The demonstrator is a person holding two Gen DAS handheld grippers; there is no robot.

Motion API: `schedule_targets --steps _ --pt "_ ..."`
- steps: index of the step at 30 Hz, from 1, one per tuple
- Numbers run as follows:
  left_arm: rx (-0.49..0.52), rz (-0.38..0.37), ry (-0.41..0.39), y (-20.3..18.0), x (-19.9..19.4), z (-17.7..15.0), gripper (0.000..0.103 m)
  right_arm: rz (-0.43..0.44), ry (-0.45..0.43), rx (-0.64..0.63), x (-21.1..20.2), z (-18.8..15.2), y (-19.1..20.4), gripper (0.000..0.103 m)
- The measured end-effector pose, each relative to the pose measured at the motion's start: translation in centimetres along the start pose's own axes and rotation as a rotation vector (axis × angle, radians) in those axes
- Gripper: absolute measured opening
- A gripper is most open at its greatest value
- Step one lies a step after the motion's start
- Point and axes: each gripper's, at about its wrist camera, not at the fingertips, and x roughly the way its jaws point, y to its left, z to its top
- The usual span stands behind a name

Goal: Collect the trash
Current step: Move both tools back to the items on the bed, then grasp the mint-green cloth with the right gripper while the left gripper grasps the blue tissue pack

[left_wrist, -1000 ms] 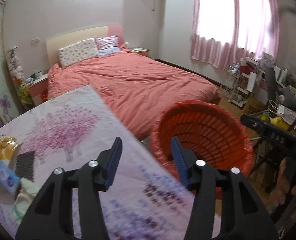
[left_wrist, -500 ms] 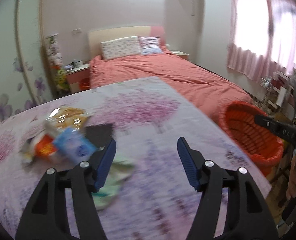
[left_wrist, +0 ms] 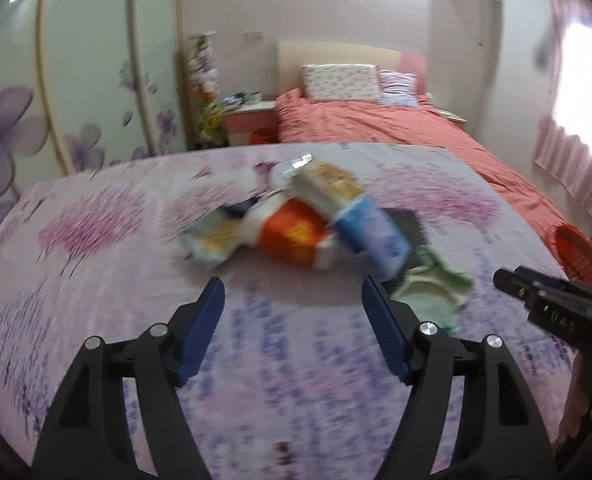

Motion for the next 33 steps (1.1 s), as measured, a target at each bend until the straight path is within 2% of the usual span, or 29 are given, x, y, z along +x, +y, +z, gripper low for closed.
schedule_targets --steps 4,11,15,16,17,23,31,33 --pt "-0.049 0.014 0.022 2.8 0.5 -0.7 0.07 0.009 0.039 -0.041 1.5 -0.6 2.3 0.037" --pt "-0.08 0.022 0.041 4.5 1.0 -1.5 0.07 -0.029 0.068 -0.068 3.4 -0.9 4.1 0.037" --pt "-0.095 0.014 0.057 4.6 1.6 -1.8 0.07 -0.074 0.052 -0.105 3.6 -1.1 4.5 0.013" --pt "-0.098 0.01 0.06 4.4 1.7 -1.7 0.07 -0.068 0.051 -0.097 3.5 -1.1 4.4 0.011" --pt "-0.102 0.003 0.064 4.2 1.8 -1.7 0.07 -0.064 0.052 -0.092 3.5 -1.0 4.1 0.006" --pt "-0.084 -0.043 0.068 1.6 2.2 -1.4 0.07 -0.072 0.038 -0.095 2.9 -1.1 2.7 0.004" --pt "-0.054 -0.105 0.073 -3.3 3.5 -0.3 0.07 -0.192 0.001 -0.034 1.8 -0.3 -2.6 0.004" --pt "-0.054 -0.106 0.078 -4.6 4.3 0.1 0.07 -0.199 0.002 -0.004 1.7 -0.2 -3.9 0.004"
